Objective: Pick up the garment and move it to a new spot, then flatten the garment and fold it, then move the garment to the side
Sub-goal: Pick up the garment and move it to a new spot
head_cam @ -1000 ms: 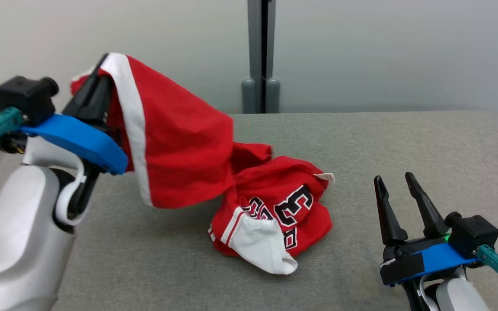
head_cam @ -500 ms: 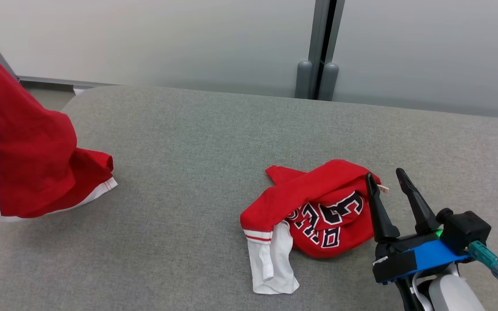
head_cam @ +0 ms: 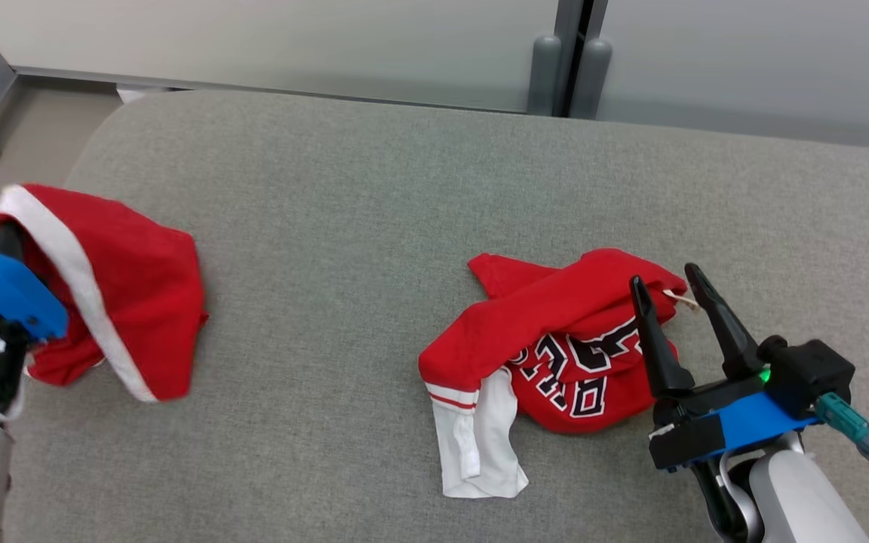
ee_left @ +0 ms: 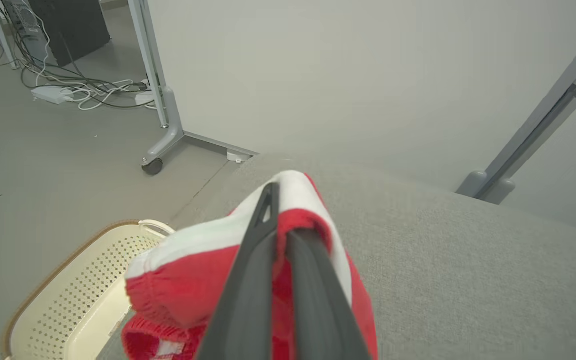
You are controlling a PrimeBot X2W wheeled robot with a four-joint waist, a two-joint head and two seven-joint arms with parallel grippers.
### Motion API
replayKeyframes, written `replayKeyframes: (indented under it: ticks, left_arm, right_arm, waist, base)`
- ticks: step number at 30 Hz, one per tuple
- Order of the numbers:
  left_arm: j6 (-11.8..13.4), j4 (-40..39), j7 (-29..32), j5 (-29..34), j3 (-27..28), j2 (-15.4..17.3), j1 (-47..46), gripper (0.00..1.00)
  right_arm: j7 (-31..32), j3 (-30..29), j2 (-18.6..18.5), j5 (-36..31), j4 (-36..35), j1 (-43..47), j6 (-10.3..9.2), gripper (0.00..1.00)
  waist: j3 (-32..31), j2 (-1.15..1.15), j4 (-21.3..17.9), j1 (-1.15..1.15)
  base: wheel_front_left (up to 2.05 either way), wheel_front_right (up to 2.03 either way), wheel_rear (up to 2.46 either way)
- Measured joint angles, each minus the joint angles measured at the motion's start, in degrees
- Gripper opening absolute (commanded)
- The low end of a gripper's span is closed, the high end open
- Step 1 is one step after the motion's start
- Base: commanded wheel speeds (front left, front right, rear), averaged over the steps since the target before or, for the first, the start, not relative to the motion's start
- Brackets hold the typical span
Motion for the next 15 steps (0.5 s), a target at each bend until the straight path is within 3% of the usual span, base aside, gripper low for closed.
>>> replayKeyframes:
  ticks: [1,2,3,4,8,15]
  left_arm:
    - [-0.2,2.0,0.0,0.0,-0.4,-0.7,0.0,0.0]
    - [-0.5,4.0,0.1,-0.2,-0.8,-1.2,0.0,0.16]
    - [-0.8,6.4,0.8,-0.7,-1.1,-1.7,0.0,0.49]
    - [-1.2,8.7,2.4,-1.2,-1.6,-2.3,0.0,1.0]
    - [-2.2,15.3,7.3,-2.9,-3.0,-3.4,-0.6,1.0]
    - [-2.7,18.9,12.8,-4.5,-4.8,-1.3,-2.2,1.0]
  right_arm:
    - [0.0,0.1,-0.2,0.0,0.0,-0.3,0.01,1.0]
    - [0.0,0.2,-0.4,0.0,0.0,-0.6,0.01,1.0]
    - [0.0,0.5,-0.4,0.0,0.0,-0.8,0.01,1.0]
    - [0.0,0.7,-0.5,0.1,0.1,-1.0,0.01,1.0]
    - [0.0,1.3,-0.5,0.4,0.6,-1.5,0.01,1.0]
    - [0.0,0.8,-0.2,0.6,1.7,-1.2,0.01,1.0]
  waist:
    - [0.4,0.0,-0.1,0.0]
    - [0.8,0.0,-0.3,0.0]
    - [1.1,0.0,-0.4,0.0]
    - [1.4,0.0,-0.7,0.0]
    - [1.6,0.01,-1.6,0.0]
    - [-0.4,0.0,-1.8,0.0]
  base:
    - [0.0,0.0,0.0]
    - [0.0,0.0,0.0]
    - [0.0,0.0,0.0]
    - [0.0,0.0,0.0]
    - [0.0,0.0,0.0]
    - [0.0,0.0,0.0]
